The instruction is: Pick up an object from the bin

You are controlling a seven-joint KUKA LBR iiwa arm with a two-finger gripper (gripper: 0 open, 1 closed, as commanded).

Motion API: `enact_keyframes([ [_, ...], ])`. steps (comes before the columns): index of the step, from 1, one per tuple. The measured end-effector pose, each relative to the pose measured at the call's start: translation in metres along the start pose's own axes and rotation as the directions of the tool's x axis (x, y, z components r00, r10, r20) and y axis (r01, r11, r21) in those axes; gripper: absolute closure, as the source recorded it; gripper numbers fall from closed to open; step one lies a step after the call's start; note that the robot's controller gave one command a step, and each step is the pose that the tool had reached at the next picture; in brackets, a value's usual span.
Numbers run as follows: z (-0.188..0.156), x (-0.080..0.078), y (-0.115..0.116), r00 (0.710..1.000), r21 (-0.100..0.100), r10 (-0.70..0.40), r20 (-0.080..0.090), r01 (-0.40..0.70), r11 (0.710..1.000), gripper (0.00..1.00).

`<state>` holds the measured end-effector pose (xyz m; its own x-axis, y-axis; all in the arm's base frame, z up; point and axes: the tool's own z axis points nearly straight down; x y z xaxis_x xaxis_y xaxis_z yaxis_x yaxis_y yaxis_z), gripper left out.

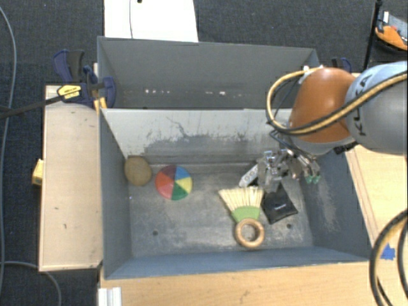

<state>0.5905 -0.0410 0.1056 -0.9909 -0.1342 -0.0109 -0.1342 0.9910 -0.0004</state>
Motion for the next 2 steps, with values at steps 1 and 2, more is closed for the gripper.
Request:
enact_keyframes([
  [1,-0.0005,-0.0006,-0.0005,1.0,0.001,-0.001,0.002,0.001,1.0,0.0],
  [2,-0.0005,-0.0006,-0.0005,1.0,0.001,-0.002,0.002,0.002,1.0,0.0],
])
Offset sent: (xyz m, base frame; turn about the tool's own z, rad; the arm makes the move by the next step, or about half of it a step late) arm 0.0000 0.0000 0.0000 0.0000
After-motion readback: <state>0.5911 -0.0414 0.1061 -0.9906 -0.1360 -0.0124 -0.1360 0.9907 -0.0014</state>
